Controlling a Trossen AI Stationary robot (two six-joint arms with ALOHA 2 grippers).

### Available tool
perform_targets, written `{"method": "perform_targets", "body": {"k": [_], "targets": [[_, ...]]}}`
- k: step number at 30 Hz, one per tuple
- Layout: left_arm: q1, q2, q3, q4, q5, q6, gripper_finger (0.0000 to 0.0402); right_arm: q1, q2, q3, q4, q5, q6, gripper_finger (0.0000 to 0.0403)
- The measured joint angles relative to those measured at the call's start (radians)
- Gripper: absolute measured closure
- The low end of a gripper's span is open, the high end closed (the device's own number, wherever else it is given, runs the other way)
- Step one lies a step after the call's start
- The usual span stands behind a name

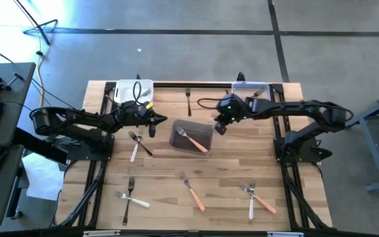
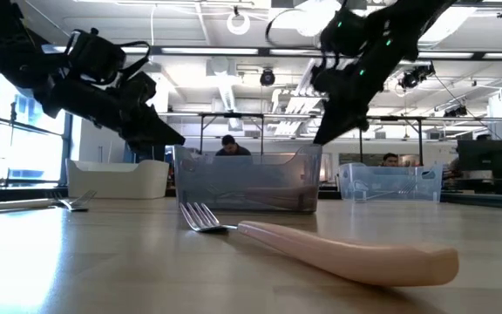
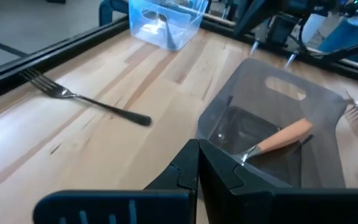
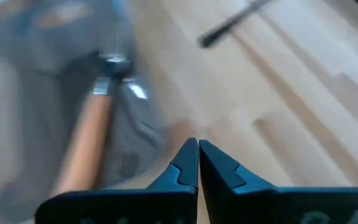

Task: Sort silverware by color (type)
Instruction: Adjust the black bin in the middle, then put the middle black fork into the transparent bin

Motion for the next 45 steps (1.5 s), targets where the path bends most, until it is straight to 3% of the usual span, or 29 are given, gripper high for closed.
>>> {"method": "perform_targets", "body": {"k": [5, 10, 18, 27, 36, 45], "targets": [[-0.008, 0.051, 0.039, 0.002, -0.002, 0.017, 0.0402, 0.126, -0.044, 0.000, 0.010, -0.074, 0.039, 0.0403], [-0.007, 0.159, 0.121, 0.002, -0.023, 0.054, 0.0401, 0.301, -0.006, 0.000, 0.095, -0.074, 0.095, 0.0403], [0.024, 0.303, 0.211, 0.017, -0.022, 0.100, 0.0401, 0.497, 0.046, 0.000, 0.122, 0.100, 0.203, 0.0403], [0.021, 0.311, 0.216, 0.029, 0.059, 0.083, 0.0402, 0.472, 0.107, 0.000, 0.089, 0.179, 0.230, 0.0403], [0.004, 0.304, 0.216, 0.020, 0.040, 0.077, 0.0402, 0.423, 0.105, 0.000, 0.003, 0.217, 0.242, 0.0403], [0.083, 0.104, 0.215, -0.184, 0.019, 0.120, 0.0402, 0.414, 0.004, 0.000, -0.035, 0.219, 0.147, 0.0403]]}}
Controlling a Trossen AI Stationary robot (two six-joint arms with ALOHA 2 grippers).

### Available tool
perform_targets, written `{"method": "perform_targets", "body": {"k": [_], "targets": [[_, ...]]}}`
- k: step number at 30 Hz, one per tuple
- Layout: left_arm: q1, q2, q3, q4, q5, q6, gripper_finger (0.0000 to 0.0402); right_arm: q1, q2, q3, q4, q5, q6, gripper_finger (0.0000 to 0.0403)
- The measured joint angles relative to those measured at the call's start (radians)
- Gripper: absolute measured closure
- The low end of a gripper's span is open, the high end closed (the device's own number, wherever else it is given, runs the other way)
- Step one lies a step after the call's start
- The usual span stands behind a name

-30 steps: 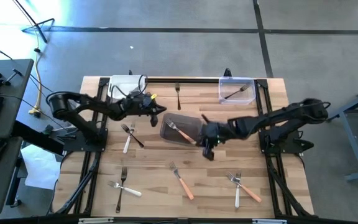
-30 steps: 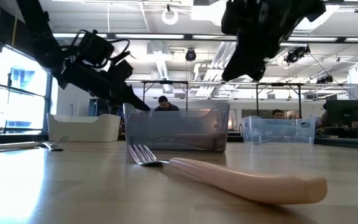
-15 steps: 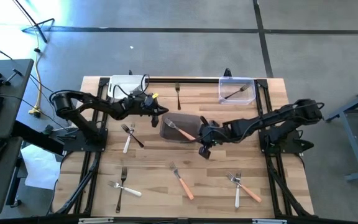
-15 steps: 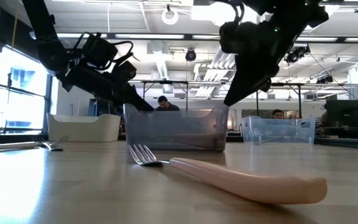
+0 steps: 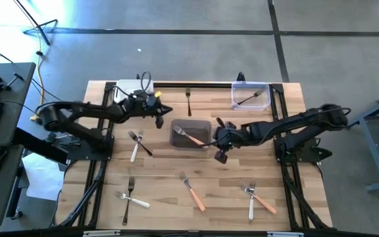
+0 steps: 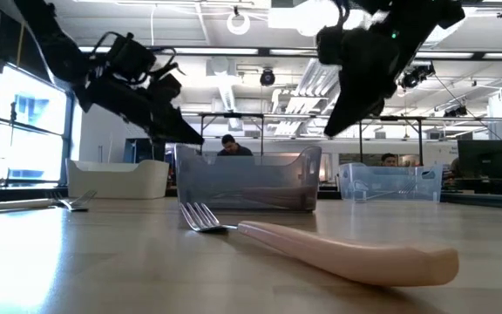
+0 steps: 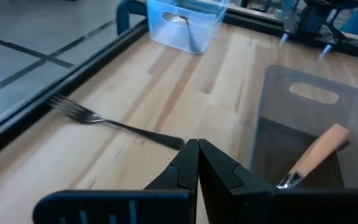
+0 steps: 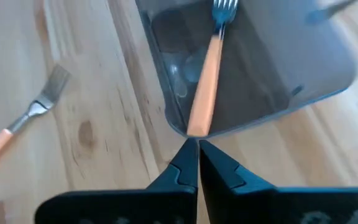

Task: Sort silverware by color (type)
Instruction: Put the middle black fork into the transparent bin

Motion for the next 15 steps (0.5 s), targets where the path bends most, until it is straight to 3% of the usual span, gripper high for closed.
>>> {"method": "perform_targets", "body": {"k": [5, 9, 15], "targets": [[0.015, -0.182, 0.000, -0.222, -0.032, 0.008, 0.0401, -0.041, -0.123, 0.000, -0.129, 0.049, -0.094, 0.0403], [0.009, -0.326, 0.000, -0.433, -0.047, -0.002, 0.0402, -0.136, -0.195, -0.011, -0.198, 0.043, -0.191, 0.0403], [-0.043, -0.489, 0.000, -0.708, -0.114, -0.045, 0.0402, -0.331, -0.242, -0.185, 0.075, -0.180, -0.312, 0.0403]]}}
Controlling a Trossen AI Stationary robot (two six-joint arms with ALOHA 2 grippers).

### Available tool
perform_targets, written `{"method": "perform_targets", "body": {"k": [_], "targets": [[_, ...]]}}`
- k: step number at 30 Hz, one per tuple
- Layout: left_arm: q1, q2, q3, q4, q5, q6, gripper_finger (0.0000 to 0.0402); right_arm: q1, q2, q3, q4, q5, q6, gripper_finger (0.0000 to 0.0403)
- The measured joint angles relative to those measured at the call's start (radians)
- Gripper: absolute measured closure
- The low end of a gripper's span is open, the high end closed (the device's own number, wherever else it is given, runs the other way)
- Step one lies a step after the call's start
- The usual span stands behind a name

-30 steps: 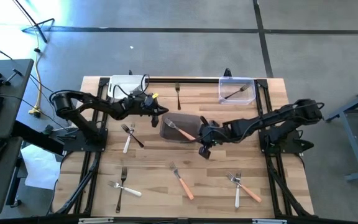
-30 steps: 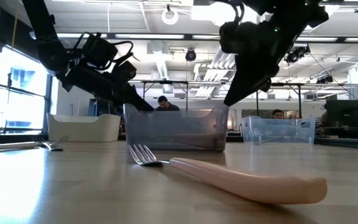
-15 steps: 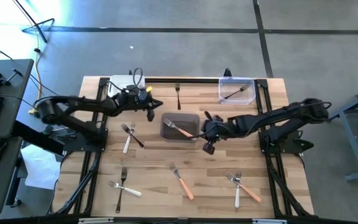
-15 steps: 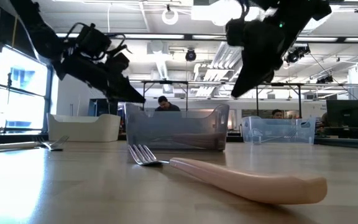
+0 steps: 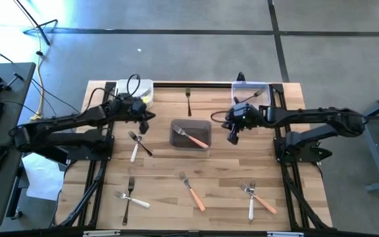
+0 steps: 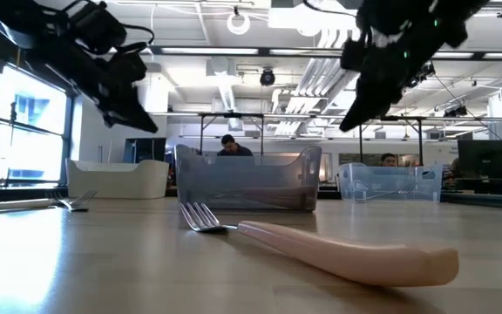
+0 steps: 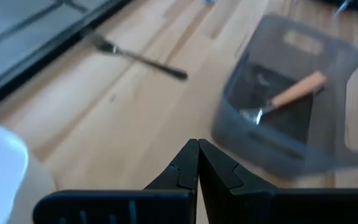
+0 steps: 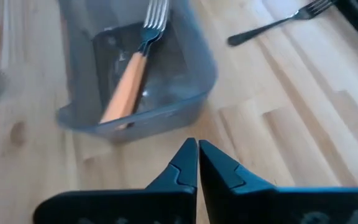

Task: Sort silverware by color (type)
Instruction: Put the middle black fork into the transparent bin

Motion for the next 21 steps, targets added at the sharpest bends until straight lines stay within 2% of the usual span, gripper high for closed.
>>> {"method": "perform_targets", "body": {"k": [3, 9, 14, 17, 21], "targets": [[-0.043, -0.042, 0.020, -0.126, -0.036, -0.037, 0.0401, -0.072, -0.003, -0.067, 0.129, -0.016, -0.043, 0.0403], [-0.133, -0.024, 0.182, -0.448, -0.061, 0.007, 0.0401, -0.161, -0.005, -0.102, 0.274, -0.042, -0.130, 0.0403], [-0.171, 0.056, 0.295, -0.666, -0.060, 0.114, 0.0401, -0.196, -0.005, -0.103, 0.293, -0.086, -0.169, 0.0403], [-0.183, 0.128, 0.317, -0.781, -0.047, 0.205, 0.0401, -0.201, -0.005, -0.103, 0.292, -0.089, -0.169, 0.0403], [-0.222, 0.216, 0.319, -0.788, 0.013, 0.305, 0.0396, -0.201, -0.005, -0.103, 0.291, -0.090, -0.168, 0.0403]]}}
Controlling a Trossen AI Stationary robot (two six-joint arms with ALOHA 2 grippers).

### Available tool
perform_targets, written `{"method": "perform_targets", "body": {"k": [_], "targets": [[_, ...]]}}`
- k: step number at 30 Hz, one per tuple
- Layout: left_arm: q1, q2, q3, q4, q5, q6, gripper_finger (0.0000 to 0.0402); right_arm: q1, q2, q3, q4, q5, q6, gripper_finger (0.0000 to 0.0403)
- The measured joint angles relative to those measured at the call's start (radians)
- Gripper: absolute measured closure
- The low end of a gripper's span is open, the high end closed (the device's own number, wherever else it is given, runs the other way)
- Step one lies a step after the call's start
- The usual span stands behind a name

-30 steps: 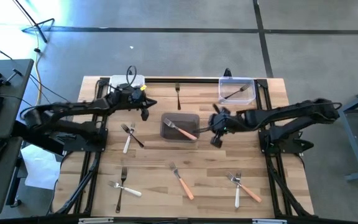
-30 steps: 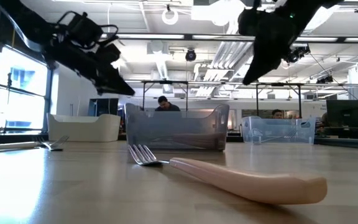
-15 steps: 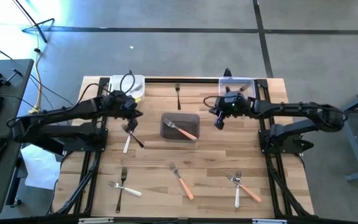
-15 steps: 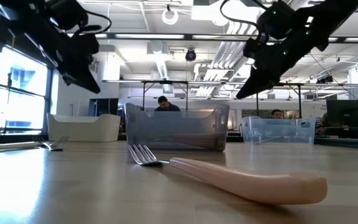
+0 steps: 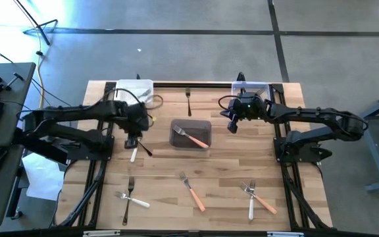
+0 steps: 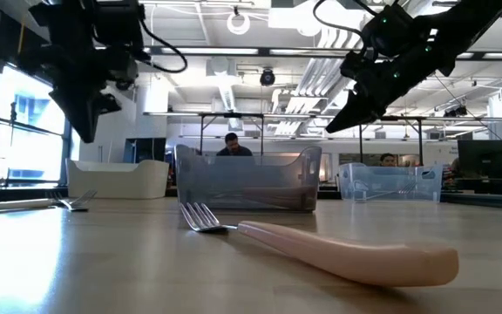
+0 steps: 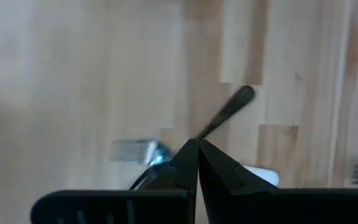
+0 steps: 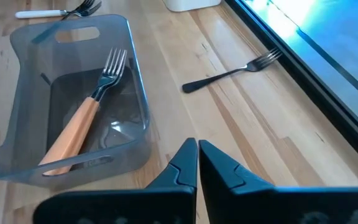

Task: Sort silverware by color (type)
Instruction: Put the middle black fork into the transparent bin

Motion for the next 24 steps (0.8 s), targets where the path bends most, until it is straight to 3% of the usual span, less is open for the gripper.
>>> {"method": "perform_targets", "body": {"k": [8, 13, 24], "targets": [[-0.108, 0.167, 0.000, 0.035, 0.005, 0.162, 0.0325, 0.003, 0.000, 0.000, -0.005, 0.000, 0.009, 0.0403], [-0.154, 0.249, 0.000, 0.036, -0.105, 0.225, 0.0281, 0.003, 0.000, 0.000, -0.005, 0.000, 0.008, 0.0403], [-0.177, 0.392, 0.000, 0.086, -0.142, 0.290, 0.0279, 0.003, 0.000, 0.000, -0.008, 0.000, 0.002, 0.0403]]}}
